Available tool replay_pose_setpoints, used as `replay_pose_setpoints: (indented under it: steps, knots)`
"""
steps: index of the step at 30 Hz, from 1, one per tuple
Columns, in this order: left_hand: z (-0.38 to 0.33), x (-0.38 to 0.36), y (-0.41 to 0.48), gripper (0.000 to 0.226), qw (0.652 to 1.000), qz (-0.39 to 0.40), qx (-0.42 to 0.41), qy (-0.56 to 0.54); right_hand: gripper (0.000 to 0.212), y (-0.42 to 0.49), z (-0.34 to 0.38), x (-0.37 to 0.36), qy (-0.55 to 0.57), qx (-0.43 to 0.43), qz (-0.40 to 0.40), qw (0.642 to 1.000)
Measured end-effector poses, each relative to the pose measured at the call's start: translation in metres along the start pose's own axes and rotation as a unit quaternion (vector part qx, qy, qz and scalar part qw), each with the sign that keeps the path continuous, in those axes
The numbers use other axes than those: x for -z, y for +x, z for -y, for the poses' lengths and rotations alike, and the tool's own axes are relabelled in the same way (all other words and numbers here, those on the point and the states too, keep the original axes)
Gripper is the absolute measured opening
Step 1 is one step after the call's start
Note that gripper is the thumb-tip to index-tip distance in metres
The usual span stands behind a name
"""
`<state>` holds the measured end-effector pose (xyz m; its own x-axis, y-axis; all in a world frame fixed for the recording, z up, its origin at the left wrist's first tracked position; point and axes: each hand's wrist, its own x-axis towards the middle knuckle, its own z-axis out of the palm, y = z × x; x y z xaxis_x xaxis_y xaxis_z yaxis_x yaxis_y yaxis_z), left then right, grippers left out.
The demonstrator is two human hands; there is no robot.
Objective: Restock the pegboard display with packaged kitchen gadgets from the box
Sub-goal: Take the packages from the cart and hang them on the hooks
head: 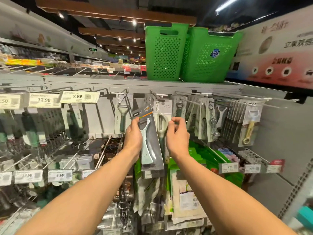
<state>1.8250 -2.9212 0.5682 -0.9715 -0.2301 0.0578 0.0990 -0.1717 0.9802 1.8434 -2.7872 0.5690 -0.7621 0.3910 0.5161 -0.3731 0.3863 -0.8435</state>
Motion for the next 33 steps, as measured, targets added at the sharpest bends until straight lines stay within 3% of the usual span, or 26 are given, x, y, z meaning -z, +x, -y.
replay_pose_setpoints:
  steps: [8, 11, 14, 16, 21, 27, 33]
  knots:
    - [0.003, 0.001, 0.025, 0.081, 0.999, -0.004, -0.033, 0.0, 0.008, 0.009, -0.007, -0.02, 0.013, 0.008, -0.023, 1.0]
    - [-0.001, -0.005, 0.028, 0.064, 0.999, -0.019, -0.049, -0.007, 0.012, 0.017, -0.015, -0.028, 0.0, 0.017, -0.032, 0.999]
    - [-0.001, -0.012, 0.041, 0.029, 0.997, -0.025, -0.066, 0.015, 0.019, 0.028, -0.022, -0.037, -0.011, 0.029, -0.035, 0.999]
    - [0.0, -0.016, 0.054, 0.024, 0.997, -0.028, -0.07, 0.026, 0.019, 0.039, -0.029, -0.046, -0.016, 0.029, -0.033, 0.999]
    - [0.004, -0.024, 0.088, 0.026, 0.997, -0.042, -0.044, 0.042, 0.018, 0.071, -0.054, -0.073, -0.005, 0.031, -0.014, 0.999]
    - [0.012, -0.031, 0.122, 0.053, 0.997, -0.055, -0.009, 0.056, 0.018, 0.101, -0.081, -0.102, 0.023, 0.021, 0.006, 0.999]
    - [0.014, -0.026, 0.133, 0.053, 0.996, -0.056, -0.015, 0.073, 0.018, 0.115, -0.092, -0.114, 0.03, 0.017, 0.015, 0.999]
